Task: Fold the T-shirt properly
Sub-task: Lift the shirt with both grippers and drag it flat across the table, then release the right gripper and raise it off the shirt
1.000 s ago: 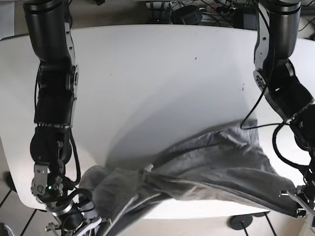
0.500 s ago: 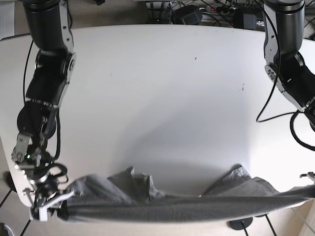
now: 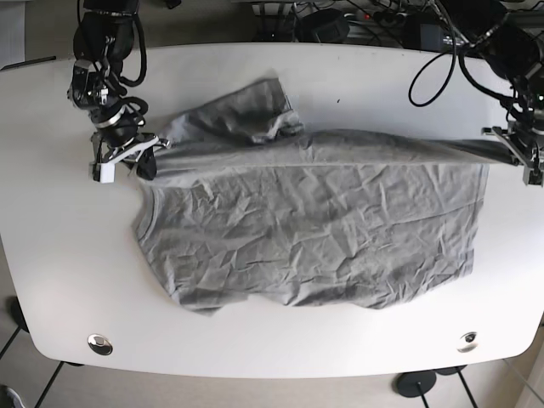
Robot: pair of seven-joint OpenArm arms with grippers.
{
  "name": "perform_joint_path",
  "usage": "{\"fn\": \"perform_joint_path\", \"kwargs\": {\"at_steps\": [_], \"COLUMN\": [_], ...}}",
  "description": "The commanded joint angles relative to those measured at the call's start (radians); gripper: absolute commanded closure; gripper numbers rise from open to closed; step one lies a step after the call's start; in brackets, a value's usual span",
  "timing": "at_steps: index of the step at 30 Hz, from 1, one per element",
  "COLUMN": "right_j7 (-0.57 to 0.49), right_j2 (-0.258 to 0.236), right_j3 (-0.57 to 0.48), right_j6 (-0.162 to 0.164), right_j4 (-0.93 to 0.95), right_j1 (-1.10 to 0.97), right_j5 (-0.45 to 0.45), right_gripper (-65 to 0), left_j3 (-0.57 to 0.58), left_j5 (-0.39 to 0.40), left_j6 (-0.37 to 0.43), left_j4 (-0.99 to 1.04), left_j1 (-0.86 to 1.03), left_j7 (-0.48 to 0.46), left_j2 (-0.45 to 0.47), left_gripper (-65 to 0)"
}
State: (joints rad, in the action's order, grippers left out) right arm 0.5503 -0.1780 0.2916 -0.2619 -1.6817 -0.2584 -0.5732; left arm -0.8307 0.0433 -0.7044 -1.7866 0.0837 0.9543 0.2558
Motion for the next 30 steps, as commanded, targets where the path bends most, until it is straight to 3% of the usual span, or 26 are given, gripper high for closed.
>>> {"fn": "perform_joint_path", "kwargs": {"at_steps": [1, 5, 10, 14, 19, 25, 30], "right_j7": [-0.034, -0.032, -0.029, -0.034, -0.028, -0.025, -0.003], "right_j2": [-0.012, -0.010, 0.030, 0.030, 0.031, 0.058, 0.064], "right_j3": [0.005, 0.005, 0.004, 0.002, 0.002, 0.002, 0.005], "right_j6": [-0.006, -0.006, -0.006, -0.007, -0.007, -0.007, -0.007], "right_j4": [-0.061, -0.156, -0.186, -0.186, -0.179, -0.110, -0.007], "right_j1": [-0.046, -0.193, -0.307, -0.325, -0.252, -0.147, -0.055], "right_j5": [-0.012, -0.012, -0.012, -0.012, -0.014, -0.012, -0.012], "right_gripper": [-2.1, -2.1, -2.1, -2.1, -2.1, -2.1, -4.4], "left_j3": [-0.023, -0.109, -0.224, -0.220, -0.190, -0.111, -0.088], "left_j5": [0.002, 0.002, 0.002, 0.002, -0.006, -0.004, -0.006], "left_j6": [0.006, 0.006, 0.006, 0.006, 0.006, 0.006, 0.006], "left_j4": [-0.031, -0.066, -0.066, -0.066, -0.052, 0.101, 0.250], "left_j1": [0.037, 0.158, 0.239, 0.219, 0.051, -0.014, -0.022], "left_j7": [-0.013, -0.013, -0.013, -0.013, -0.013, -0.013, -0.179], "left_j2": [0.014, -0.019, -0.049, -0.065, -0.060, 0.000, 0.021], "left_gripper": [0.0, 0.0, 0.0, 0.0, 0.0, 0.0, 0.0]}}
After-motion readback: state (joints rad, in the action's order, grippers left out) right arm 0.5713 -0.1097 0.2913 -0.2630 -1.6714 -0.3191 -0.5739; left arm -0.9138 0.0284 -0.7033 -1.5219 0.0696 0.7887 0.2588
